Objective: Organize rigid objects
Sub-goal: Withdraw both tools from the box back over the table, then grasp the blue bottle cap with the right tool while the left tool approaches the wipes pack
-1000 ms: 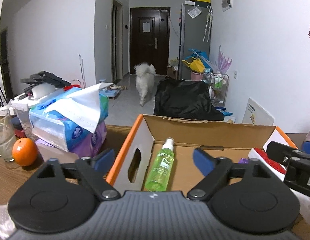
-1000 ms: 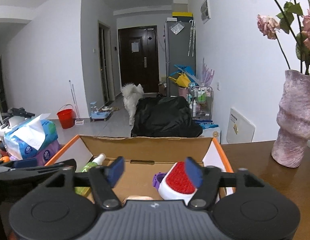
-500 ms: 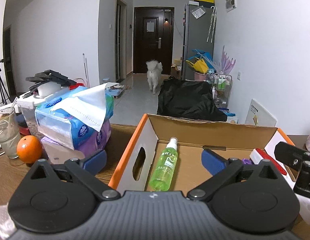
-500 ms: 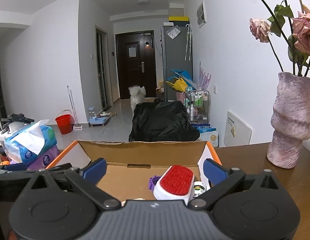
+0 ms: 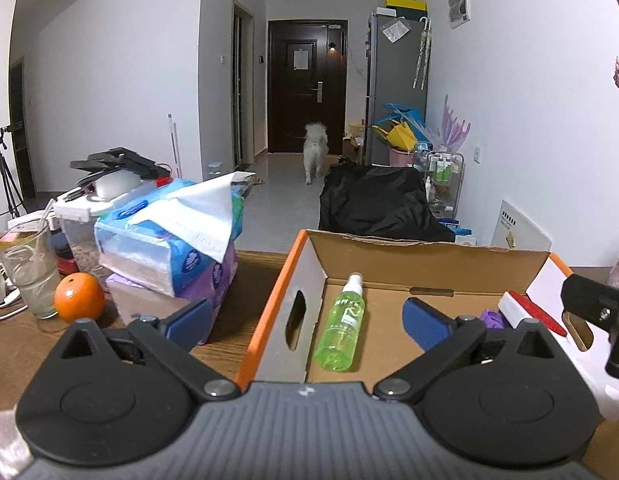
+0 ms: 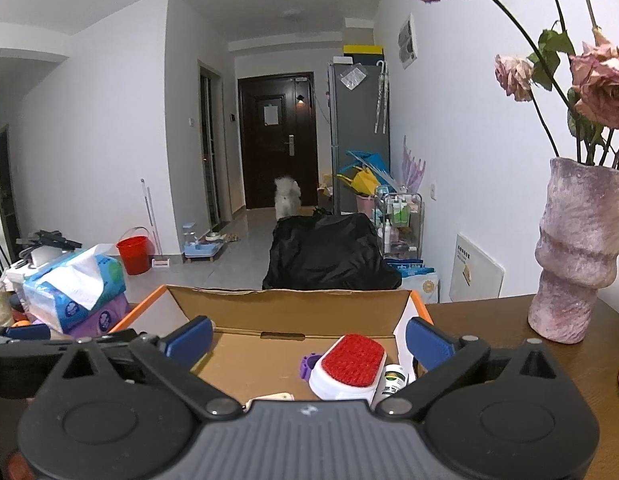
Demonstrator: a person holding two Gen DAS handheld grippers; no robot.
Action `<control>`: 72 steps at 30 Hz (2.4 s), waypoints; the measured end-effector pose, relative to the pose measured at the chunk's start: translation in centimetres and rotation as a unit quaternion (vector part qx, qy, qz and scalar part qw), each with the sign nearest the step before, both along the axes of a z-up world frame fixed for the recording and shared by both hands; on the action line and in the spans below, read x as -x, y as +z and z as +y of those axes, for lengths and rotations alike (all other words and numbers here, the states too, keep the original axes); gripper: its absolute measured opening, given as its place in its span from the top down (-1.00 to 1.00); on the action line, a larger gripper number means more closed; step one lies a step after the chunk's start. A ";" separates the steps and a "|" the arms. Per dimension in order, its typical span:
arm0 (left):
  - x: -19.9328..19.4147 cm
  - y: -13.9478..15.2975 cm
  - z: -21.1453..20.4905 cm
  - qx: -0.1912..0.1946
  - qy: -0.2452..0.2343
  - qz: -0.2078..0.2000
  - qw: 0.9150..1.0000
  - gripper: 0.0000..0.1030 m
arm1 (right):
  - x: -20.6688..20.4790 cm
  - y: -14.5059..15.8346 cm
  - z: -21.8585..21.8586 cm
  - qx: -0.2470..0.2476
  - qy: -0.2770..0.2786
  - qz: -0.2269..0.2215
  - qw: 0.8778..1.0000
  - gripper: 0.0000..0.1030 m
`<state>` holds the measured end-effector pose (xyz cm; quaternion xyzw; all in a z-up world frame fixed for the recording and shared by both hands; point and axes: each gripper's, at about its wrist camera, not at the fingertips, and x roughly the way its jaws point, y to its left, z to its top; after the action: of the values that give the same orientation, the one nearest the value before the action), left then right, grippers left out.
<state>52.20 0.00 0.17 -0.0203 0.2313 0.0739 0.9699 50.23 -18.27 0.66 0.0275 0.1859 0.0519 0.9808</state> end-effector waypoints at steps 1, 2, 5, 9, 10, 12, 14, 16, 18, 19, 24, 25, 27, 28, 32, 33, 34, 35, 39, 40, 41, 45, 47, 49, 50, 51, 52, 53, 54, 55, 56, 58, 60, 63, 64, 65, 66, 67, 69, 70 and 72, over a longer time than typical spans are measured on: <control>0.3 0.0 0.1 0.000 0.001 0.000 1.000 -1.00 | 0.3 0.0 0.0 0.000 0.002 -0.002 1.000 -1.00; 0.5 0.1 0.3 0.000 0.002 0.000 1.000 -1.00 | 0.5 0.1 0.0 0.000 0.003 -0.004 1.000 -1.00; 1.3 0.1 0.6 0.001 0.004 0.000 1.000 -1.00 | 1.4 0.2 0.1 0.003 0.006 -0.008 1.000 -1.00; 2.4 0.2 1.1 0.000 0.006 0.001 1.000 -1.00 | 2.5 0.2 0.3 0.010 0.012 -0.011 1.000 -1.00; 2.7 0.2 1.2 0.000 0.006 0.001 1.000 -1.00 | 2.8 0.2 0.3 0.011 0.013 -0.011 1.000 -1.00; 3.2 0.2 1.4 0.000 0.008 0.001 1.000 -1.00 | 3.4 0.2 0.3 0.012 0.014 -0.012 1.000 -1.00; 3.8 0.2 1.7 0.002 0.008 0.001 1.000 -1.00 | 3.9 0.2 0.4 0.012 0.016 -0.012 1.000 -1.00; 4.4 0.2 1.8 0.001 0.010 0.002 1.000 -1.00 | 4.4 0.2 0.6 0.013 0.018 -0.011 1.000 -1.00; 5.0 0.2 2.0 0.000 0.011 0.002 1.000 -1.00 | 5.0 0.1 0.7 0.015 0.020 -0.010 1.000 -1.00; 5.0 0.2 2.0 0.000 0.011 0.002 1.000 -1.00 | 5.3 0.1 0.8 0.015 0.021 -0.010 1.000 -1.00; 6.7 0.0 2.8 -0.002 0.013 0.003 1.000 -1.00 | 6.5 -0.1 1.0 0.018 0.025 -0.005 1.000 -1.00; 7.1 0.0 3.0 -0.002 0.014 0.004 1.000 -1.00 | 6.7 -0.2 1.1 0.019 0.026 -0.004 0.999 -1.00; 7.8 -0.1 3.3 -0.002 0.015 0.005 1.000 -1.00 | 7.2 -0.4 1.3 0.020 0.028 -0.001 0.999 -1.00; 8.1 -0.1 3.4 -0.003 0.016 0.005 1.000 -1.00 | 7.5 -0.4 1.4 0.020 0.029 0.000 0.999 -1.00; 9.6 -0.1 4.0 -0.004 0.018 0.007 1.000 -1.00 | 8.6 -0.7 1.7 0.020 0.032 0.007 0.999 -1.00; 9.9 -0.1 4.2 -0.004 0.019 0.007 1.000 -1.00 | 8.9 -0.8 1.8 0.021 0.033 0.009 0.999 -1.00; 10.3 -0.1 4.3 -0.004 0.020 0.007 1.000 -1.00 | 9.2 -0.9 2.0 0.021 0.034 0.011 0.999 -1.00; 10.7 -0.1 4.4 -0.004 0.021 0.007 1.000 -1.00 | 9.5 -1.0 2.1 0.021 0.035 0.013 0.999 -1.00; 12.1 -0.1 5.1 -0.005 0.023 0.009 1.000 -1.00 | 10.7 -1.4 2.7 0.023 0.040 0.023 0.999 -1.00; 12.5 -0.2 5.2 -0.005 0.024 0.010 1.000 -1.00 | 11.0 -1.5 2.9 0.024 0.041 0.026 0.999 -1.00; 12.9 -0.2 5.4 -0.006 0.024 0.011 1.000 -1.00 | 11.4 -1.7 3.1 0.025 0.042 0.028 0.998 -1.00; 14.2 -0.3 6.1 -0.006 0.026 0.014 1.000 -1.00 | 12.7 -2.1 3.8 0.027 0.046 0.037 0.998 -1.00; 14.9 -0.4 6.5 -0.005 0.025 0.016 1.000 -1.00 | 13.2 -2.3 4.1 0.028 0.047 0.042 0.998 -1.00; 15.4 -0.5 6.7 -0.006 0.025 0.017 1.000 -1.00 | 13.6 -2.6 4.4 0.029 0.048 0.049 0.997 -1.00; 15.7 -0.6 6.9 -0.007 0.024 0.017 1.000 -1.00 | 13.7 -2.7 4.6 0.029 0.048 0.052 0.997 -1.00; 16.0 -0.6 7.1 -0.007 0.023 0.018 1.000 -1.00 | 13.9 -2.8 4.7 0.030 0.049 0.054 0.997 -1.00; 16.3 -0.6 7.3 -0.007 0.023 0.018 1.000 -1.00 | 14.0 -3.0 4.9 0.031 0.049 0.057 0.997 -1.00; 16.6 -0.7 7.5 -0.006 0.022 0.019 1.000 -1.00 | 14.2 -3.2 5.1 0.032 0.049 0.060 0.996 -1.00; 16.8 -0.7 7.7 -0.005 0.021 0.019 1.000 -1.00 | 14.4 -3.3 5.3 0.033 0.050 0.063 0.996 -1.00; 17.0 -0.8 7.9 -0.005 0.020 0.021 1.000 -1.00 | 14.5 -3.5 5.5 0.034 0.050 0.066 0.996 -1.00; 17.2 -0.8 8.1 -0.005 0.020 0.022 1.000 -1.00 | 14.6 -3.6 5.6 0.035 0.051 0.069 0.996 -1.00; 17.5 -1.0 8.4 -0.006 0.018 0.025 1.000 -1.00 | 14.8 -4.0 6.0 0.037 0.051 0.075 0.995 -1.00; 17.9 -1.2 8.7 -0.007 0.016 0.027 0.999 -1.00 | 15.0 -4.3 6.4 0.040 0.051 0.079 0.995 -1.00; 18.3 -1.5 9.2 -0.008 0.013 0.030 0.999 -1.00 | 15.1 -4.8 6.9 0.044 0.051 0.087 0.994 -1.00; 18.4 -1.6 9.4 -0.007 0.012 0.031 0.999 -1.00 | 15.1 -4.9 7.1 0.044 0.050 0.090 0.994 -1.00; 18.4 -1.6 9.6 -0.007 0.012 0.031 0.999 -1.00 | 15.2 -5.1 7.3 0.044 0.049 0.094 0.993 -1.00; 18.5 -1.7 9.8 -0.006 0.011 0.032 0.999 -1.00 | 15.2 -5.3 7.4 0.044 0.048 0.098 0.993 -1.00; 18.5 -1.8 10.0 -0.004 0.010 0.033 0.999 -1.00 | 15.1 -5.5 7.5 0.044 0.048 0.102 0.993 -1.00; 18.6 -2.0 10.1 -0.004 0.007 0.035 0.999 -1.00 | 14.9 -5.9 7.8 0.044 0.044 0.112 0.992 -1.00; 18.6 -2.1 10.2 -0.005 0.006 0.037 0.999 -1.00 | 14.9 -6.1 7.9 0.043 0.042 0.116 0.991 -1.00; 18.6 -2.3 10.2 -0.007 0.002 0.040 0.999 -1.00 | 14.6 -6.5 8.0 0.041 0.036 0.126 0.991 -1.00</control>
<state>33.64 10.23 -2.11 -0.0105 0.2695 0.0781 0.9598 35.68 -10.23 -5.88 -0.0128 0.3109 0.0757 0.9473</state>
